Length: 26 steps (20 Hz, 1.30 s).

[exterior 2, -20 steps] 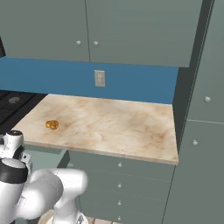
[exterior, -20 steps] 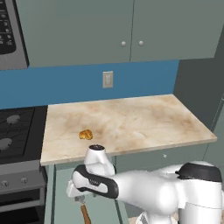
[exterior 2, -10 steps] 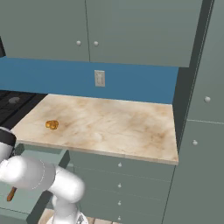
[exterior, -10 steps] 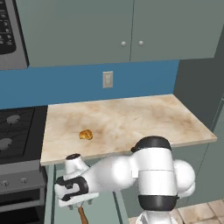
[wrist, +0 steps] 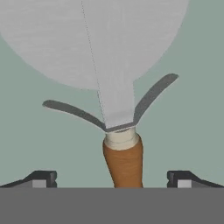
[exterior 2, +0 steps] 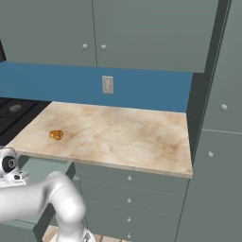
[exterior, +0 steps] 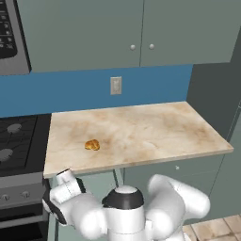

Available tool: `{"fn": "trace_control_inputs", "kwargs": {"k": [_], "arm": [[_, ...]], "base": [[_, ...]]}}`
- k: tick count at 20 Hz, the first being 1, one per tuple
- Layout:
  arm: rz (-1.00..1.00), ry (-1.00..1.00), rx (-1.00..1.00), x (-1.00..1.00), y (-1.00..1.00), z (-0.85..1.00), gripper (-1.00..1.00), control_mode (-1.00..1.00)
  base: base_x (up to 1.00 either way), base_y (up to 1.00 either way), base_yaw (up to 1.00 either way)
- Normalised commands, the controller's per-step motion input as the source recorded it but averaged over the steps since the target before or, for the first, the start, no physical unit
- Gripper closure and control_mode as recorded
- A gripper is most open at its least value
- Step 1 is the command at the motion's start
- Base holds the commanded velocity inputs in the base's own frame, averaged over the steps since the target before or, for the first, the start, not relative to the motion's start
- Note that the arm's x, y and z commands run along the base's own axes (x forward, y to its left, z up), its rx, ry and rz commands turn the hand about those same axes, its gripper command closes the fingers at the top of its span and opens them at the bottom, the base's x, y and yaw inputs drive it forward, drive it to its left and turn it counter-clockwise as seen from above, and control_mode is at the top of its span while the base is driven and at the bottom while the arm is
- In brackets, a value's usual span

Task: Pick the pizza cutter from the drawer and place it on the counter.

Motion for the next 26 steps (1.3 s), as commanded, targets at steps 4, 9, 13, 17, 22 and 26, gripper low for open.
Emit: {"fn": "trace_control_inputs", "kwargs": {"k": [4, 9, 13, 17, 22, 26], "arm": [[-0.02, 0.1, -0.17, -0.05, 0.0, -0.79, -1.0, -1.0], [0.0, 0.01, -0.16, -0.75, 0.0, -0.99, -1.0, -1.0], [0.0, 0.0, -0.16, -0.98, 0.0, -1.0, -1.0, -1.0], [0.0, -0.05, -0.23, -1.0, 0.0, -1.0, -1.0, -1.0], [-0.02, -0.04, -0.31, -1.0, 0.01, -1.0, 1.0, -1.0], [-0.05, 0.0, -0.25, -0.96, -0.05, -1.0, 1.0, -1.0]], "base": [[0.0, 0.0, 0.0], [0.0, 0.0, 0.0], [0.0, 0.0, 0.0], [0.0, 0.0, 0.0], [0.0, 0.0, 0.0], [0.0, 0.0, 0.0]]}}
